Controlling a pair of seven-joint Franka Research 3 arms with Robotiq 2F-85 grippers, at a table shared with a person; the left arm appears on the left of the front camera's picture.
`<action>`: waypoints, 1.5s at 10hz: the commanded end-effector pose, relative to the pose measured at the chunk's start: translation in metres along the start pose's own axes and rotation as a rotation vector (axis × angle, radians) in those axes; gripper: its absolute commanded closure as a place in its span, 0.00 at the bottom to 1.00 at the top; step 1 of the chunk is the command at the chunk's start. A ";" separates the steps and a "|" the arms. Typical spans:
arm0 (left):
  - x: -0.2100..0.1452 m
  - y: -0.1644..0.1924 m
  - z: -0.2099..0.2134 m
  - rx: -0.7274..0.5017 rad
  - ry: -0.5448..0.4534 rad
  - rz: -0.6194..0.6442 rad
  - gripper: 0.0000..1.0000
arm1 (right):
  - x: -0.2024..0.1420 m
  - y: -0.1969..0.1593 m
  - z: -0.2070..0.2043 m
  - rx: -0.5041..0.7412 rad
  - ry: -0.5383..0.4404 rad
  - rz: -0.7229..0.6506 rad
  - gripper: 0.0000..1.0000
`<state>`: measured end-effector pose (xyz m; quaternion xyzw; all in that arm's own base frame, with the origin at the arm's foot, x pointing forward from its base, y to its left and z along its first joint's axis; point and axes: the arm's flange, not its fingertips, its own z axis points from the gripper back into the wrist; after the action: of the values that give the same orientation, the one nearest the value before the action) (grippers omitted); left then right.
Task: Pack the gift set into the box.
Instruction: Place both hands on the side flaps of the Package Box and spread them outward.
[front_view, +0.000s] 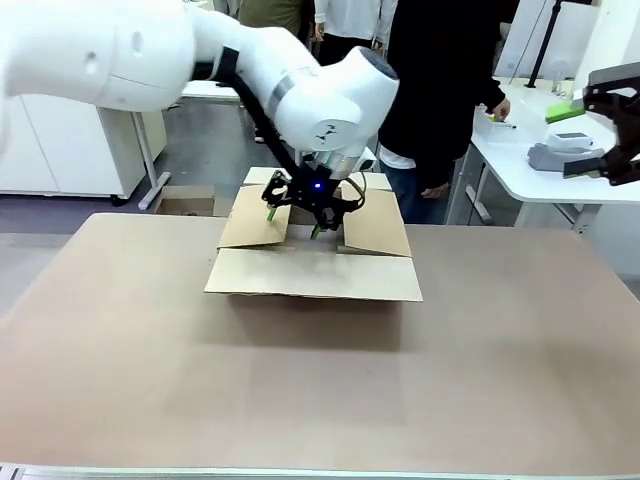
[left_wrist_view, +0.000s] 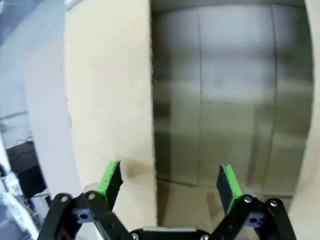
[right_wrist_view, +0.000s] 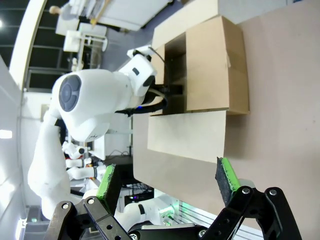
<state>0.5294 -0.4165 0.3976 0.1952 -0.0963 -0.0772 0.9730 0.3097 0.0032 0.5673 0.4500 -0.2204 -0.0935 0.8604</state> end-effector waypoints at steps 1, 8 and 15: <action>0.010 0.000 -0.001 0.064 -0.004 0.067 0.00 | 0.003 0.000 -0.002 0.030 -0.003 0.018 0.00; 0.008 0.030 -0.002 0.283 -0.016 0.102 0.00 | 0.003 0.000 -0.002 0.030 -0.003 0.018 0.00; -0.014 0.128 0.037 0.203 -0.095 0.246 0.00 | 0.003 0.000 -0.002 0.030 -0.003 0.018 0.00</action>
<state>0.5331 -0.3341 0.4953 0.2988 -0.1694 0.0306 0.9387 0.3094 0.0026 0.5672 0.4500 -0.2198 -0.0937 0.8605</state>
